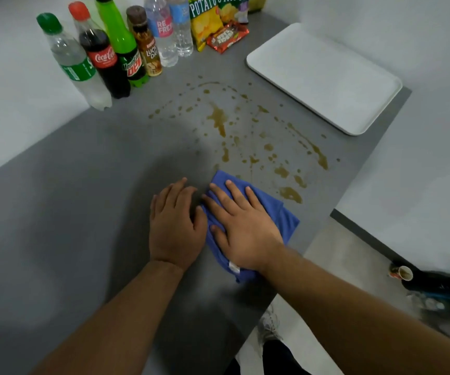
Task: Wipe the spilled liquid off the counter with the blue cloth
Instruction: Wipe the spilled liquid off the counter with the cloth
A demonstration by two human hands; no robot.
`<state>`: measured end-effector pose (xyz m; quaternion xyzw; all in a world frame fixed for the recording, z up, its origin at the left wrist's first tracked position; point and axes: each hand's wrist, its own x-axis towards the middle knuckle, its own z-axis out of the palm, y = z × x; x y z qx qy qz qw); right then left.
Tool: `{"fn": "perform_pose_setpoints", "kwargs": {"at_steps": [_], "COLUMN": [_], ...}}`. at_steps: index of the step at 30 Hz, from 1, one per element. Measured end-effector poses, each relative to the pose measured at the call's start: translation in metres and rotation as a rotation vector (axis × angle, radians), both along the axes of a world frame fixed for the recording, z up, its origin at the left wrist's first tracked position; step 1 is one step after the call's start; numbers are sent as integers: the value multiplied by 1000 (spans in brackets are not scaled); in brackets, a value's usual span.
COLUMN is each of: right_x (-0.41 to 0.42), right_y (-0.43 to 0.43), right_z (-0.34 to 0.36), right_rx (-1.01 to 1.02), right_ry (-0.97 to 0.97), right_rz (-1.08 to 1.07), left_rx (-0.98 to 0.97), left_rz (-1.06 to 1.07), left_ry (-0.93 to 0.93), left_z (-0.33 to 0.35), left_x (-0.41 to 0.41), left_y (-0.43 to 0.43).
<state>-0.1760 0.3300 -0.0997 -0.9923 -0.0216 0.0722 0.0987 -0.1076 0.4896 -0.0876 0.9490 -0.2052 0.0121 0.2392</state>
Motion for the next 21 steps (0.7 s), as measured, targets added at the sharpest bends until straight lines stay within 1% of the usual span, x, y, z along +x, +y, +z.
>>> {"fn": "perform_pose_setpoints", "kwargs": {"at_steps": [4,7,10,12,14,17,21], "right_x": [-41,-55,-38,-17,-5,-19,-48], "right_y": [-21,-52,-60,-52,-42,-36,-63], "right_z": [-3,-1,1,2,1,-2,-2], "right_rx": [13,15,-23,-23,-16,-10,4], "right_ry": [-2,13,22,36,39,18,30], "right_rz": [40,21,-44,-97,-106,-16,83], "left_rx": [62,93,128,148,161,176,172], "left_rz": [21,5,3,5,8,4,9], "left_ry": [-48,-83,-94,-108,-117,-126,-130], "left_z": [-9,-12,-14,-14,-15,-15,-15], "left_x": [-3,-2,-3,-4,-5,-5,-5], "left_y": [-7,-6,-9,-10,-10,-10,-11]}}
